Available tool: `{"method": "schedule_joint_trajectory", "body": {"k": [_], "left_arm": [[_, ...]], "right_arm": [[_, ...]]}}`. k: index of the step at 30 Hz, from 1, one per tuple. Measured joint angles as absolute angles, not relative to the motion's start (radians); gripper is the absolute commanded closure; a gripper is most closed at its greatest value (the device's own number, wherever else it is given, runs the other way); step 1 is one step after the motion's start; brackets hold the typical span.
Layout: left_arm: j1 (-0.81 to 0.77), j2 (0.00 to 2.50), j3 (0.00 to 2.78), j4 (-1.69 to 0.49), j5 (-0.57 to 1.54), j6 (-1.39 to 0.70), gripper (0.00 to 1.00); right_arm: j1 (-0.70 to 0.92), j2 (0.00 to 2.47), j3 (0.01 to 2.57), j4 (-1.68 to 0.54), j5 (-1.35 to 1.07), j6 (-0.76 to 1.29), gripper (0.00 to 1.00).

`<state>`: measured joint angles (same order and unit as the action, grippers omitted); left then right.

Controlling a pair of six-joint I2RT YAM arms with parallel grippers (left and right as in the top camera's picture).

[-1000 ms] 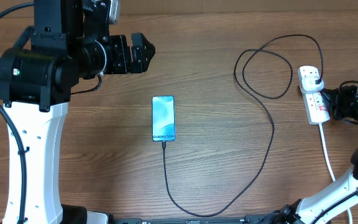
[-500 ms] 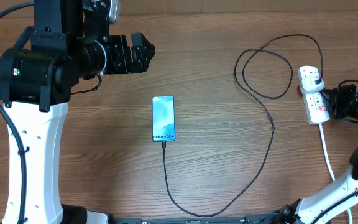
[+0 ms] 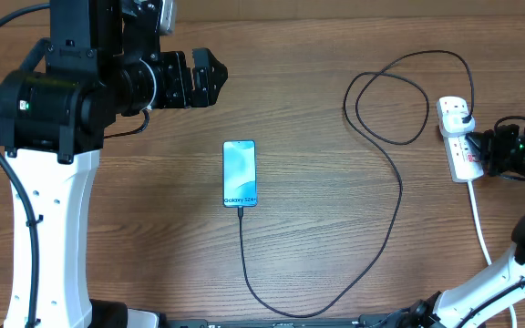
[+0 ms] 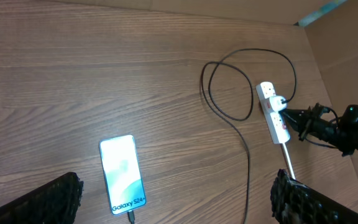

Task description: Plug charger to phone and switch on socket

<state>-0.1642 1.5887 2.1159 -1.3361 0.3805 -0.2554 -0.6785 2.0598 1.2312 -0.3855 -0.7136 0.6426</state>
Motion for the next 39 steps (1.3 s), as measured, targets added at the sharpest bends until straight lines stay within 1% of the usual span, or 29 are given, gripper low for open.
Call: {"method": "schedule_joint_trajectory", "body": {"k": [14, 18, 22, 26, 30, 33, 39], "left_arm": [[-0.164, 1.589, 2.116, -1.336, 0.381, -0.255, 0.00], [-0.164, 1.589, 2.116, -1.336, 0.381, -0.255, 0.01], [-0.164, 1.589, 2.116, -1.336, 0.381, -0.255, 0.00], [-0.164, 1.589, 2.116, -1.336, 0.381, -0.255, 0.00], [-0.164, 1.589, 2.116, -1.336, 0.381, -0.255, 0.00], [-0.164, 1.589, 2.116, -1.336, 0.381, -0.255, 0.00], [-0.164, 1.589, 2.116, -1.336, 0.381, -0.255, 0.00]], "right_arm": [[-0.685, 2.060, 1.230, -0.365, -0.707, 0.641, 0.96], [-0.725, 2.060, 1.229, -0.353, -0.730, 0.663, 0.96], [-0.815, 2.022, 1.225, -0.304, -0.797, 0.699, 0.96], [-0.901, 1.875, 1.222, -0.276, -0.870, 0.719, 0.96], [-0.899, 1.698, 1.222, -0.268, -0.916, 0.730, 0.96], [-0.854, 1.567, 1.222, -0.258, -0.936, 0.733, 0.96], [-0.691, 1.322, 1.222, -0.272, -0.896, 0.716, 0.96]]}}
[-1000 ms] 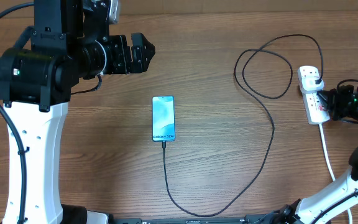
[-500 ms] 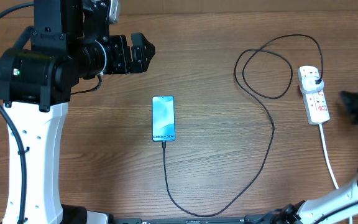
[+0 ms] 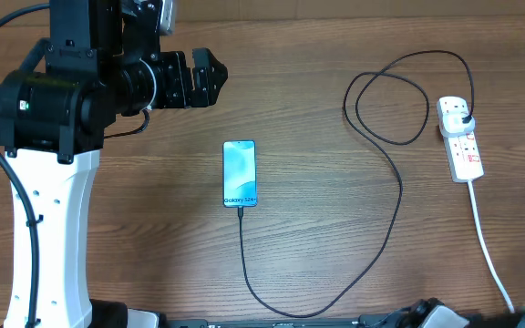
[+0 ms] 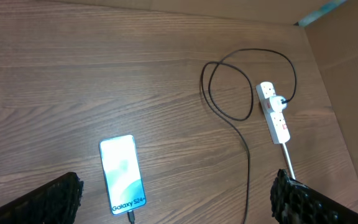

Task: Plug charger to phone and switch on socket
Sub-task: 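Lift the right gripper up and away from the power strip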

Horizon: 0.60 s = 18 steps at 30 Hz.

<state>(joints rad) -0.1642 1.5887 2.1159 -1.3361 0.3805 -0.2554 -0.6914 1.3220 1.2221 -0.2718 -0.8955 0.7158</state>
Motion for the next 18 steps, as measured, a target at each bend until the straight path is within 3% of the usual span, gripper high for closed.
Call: {"method": "schedule_joint_trajectory", "body": {"k": [7, 18], "left_arm": [[-0.164, 1.589, 2.116, -1.336, 0.381, -0.255, 0.01], [-0.164, 1.589, 2.116, -1.336, 0.381, -0.255, 0.00]], "right_arm": [[-0.505, 1.118, 1.230, -0.370, -0.804, 0.600, 0.96], [-0.179, 1.054, 1.243, -0.551, -0.501, 0.311, 0.96]]}}
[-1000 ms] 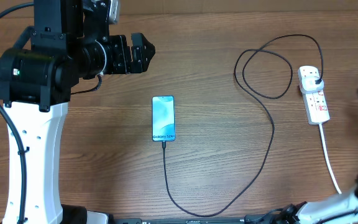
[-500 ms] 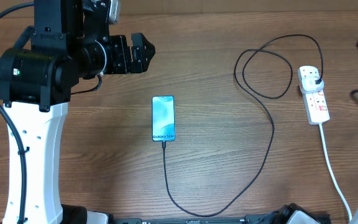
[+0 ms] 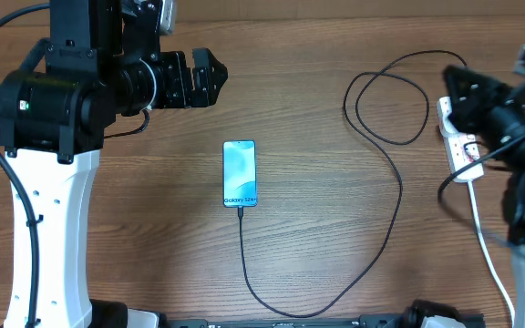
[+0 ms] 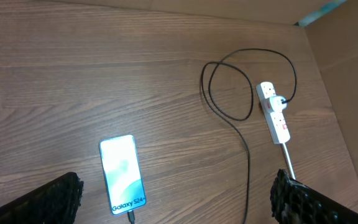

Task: Plug charger to phone and switch on socket
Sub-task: 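Lift the right gripper up and away from the power strip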

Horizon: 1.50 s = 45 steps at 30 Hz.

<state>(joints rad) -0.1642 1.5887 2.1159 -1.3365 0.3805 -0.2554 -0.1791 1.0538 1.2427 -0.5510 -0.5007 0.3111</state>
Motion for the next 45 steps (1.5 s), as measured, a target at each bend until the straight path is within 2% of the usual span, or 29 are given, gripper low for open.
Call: {"method": "schedule_joint_trajectory", "body": {"k": [5, 10, 15, 16, 17, 18, 19, 35, 45], "left_arm": [[-0.164, 1.589, 2.116, -1.336, 0.380, -0.255, 0.00], [-0.164, 1.589, 2.116, -1.336, 0.381, -0.255, 0.00], [-0.164, 1.589, 2.116, -1.336, 0.381, -0.255, 0.00], [-0.164, 1.589, 2.116, -1.336, 0.381, -0.255, 0.00], [-0.164, 1.589, 2.116, -1.336, 0.381, -0.255, 0.00], [-0.164, 1.589, 2.116, -1.336, 0.381, -0.255, 0.00], [-0.164, 1.589, 2.116, -1.336, 0.381, -0.255, 0.00], [-0.164, 1.589, 2.116, -1.336, 0.381, -0.255, 0.00], [-0.164, 1.589, 2.116, -1.336, 0.381, -0.255, 0.01]], "right_arm": [[-0.007, 0.933, 1.243, -0.618, -0.302, 0.200, 0.95], [0.065, 0.858, 1.244, -0.742, -0.174, 0.115, 0.90], [0.083, 0.848, 1.244, -0.862, -0.159, 0.008, 0.70], [0.085, 0.849, 1.244, -0.879, -0.163, -0.010, 0.60], [0.086, 0.849, 1.244, -0.897, -0.174, -0.039, 0.38], [0.086, 0.849, 1.244, -0.903, -0.176, -0.036, 0.25], [0.086, 0.849, 1.244, -0.914, -0.180, -0.045, 0.00], [0.086, 0.852, 1.244, -1.138, -0.221, -0.073, 0.00], [0.086, 0.856, 1.244, -1.144, -0.221, -0.075, 0.00]]}}
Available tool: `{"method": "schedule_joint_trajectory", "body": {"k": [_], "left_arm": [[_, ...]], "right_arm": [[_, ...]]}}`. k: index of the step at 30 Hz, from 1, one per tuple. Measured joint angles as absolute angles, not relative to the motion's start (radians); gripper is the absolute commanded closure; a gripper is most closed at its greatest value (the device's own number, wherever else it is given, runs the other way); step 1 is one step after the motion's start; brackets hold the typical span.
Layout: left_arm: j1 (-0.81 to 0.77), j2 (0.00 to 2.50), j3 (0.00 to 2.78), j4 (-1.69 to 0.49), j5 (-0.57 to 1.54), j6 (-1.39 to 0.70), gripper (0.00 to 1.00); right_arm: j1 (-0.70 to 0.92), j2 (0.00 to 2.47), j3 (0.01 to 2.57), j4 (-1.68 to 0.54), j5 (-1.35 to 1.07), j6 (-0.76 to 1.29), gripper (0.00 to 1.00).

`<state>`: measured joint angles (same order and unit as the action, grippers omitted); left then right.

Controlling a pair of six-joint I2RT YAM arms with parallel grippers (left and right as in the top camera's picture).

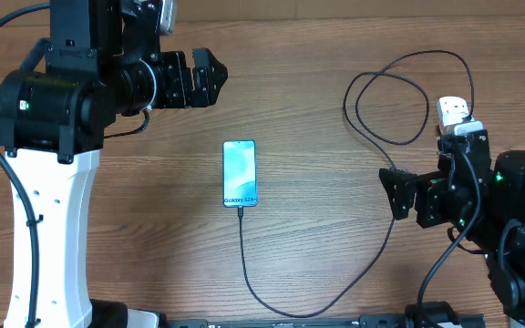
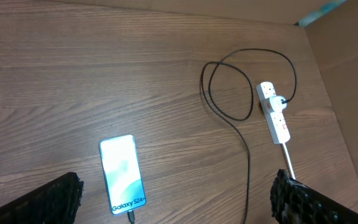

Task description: Plug charger to phone and switch on socket

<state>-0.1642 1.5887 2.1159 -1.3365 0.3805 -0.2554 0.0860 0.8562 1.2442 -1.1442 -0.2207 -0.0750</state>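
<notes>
The phone [image 1: 240, 173] lies screen-up and lit at the table's middle, also seen in the left wrist view [image 2: 123, 174]. A black charger cable [image 1: 244, 264] is plugged into its near end. It curves right and loops up to the plug in the white power strip [image 1: 451, 111] at the right. The strip [image 2: 273, 113] shows whole in the left wrist view; its switch state cannot be read. My left gripper [image 1: 210, 77] hangs open, high at the back left [image 2: 176, 190]. My right gripper [image 1: 392, 194] points left, seemingly open, raised near the cable, well clear of the phone.
The right arm's body covers the lower half of the strip in the overhead view. The strip's white lead [image 2: 288, 165] runs toward the table's front right. A cardboard wall [image 2: 347, 56] borders the right side.
My right arm was over the power strip at the upper right. Now it sits lower, gripper pointing left beside the cable. Phone, cable and left arm are unchanged.
My right gripper was first at the right side of the power strip, by its switch. Then it was almost out of the overhead view. Later the arm was above the strip, and now it is lower at the right. The phone stayed plugged in throughout.
</notes>
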Motion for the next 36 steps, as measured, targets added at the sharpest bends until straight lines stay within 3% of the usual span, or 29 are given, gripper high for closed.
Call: {"method": "schedule_joint_trajectory", "body": {"k": [10, 23, 36], "left_arm": [[-0.164, 1.589, 2.116, -1.336, 0.381, -0.255, 0.00], [-0.164, 1.589, 2.116, -1.336, 0.380, -0.255, 0.00], [-0.164, 1.589, 2.116, -1.336, 0.380, -0.255, 0.00]], "right_arm": [[0.086, 0.799, 1.118, -0.931, -0.221, -0.077, 0.00], [0.085, 0.427, 0.627, -0.465, -0.221, -0.079, 0.00], [0.085, 0.178, 0.323, -0.242, -0.221, -0.080, 0.00]]}}
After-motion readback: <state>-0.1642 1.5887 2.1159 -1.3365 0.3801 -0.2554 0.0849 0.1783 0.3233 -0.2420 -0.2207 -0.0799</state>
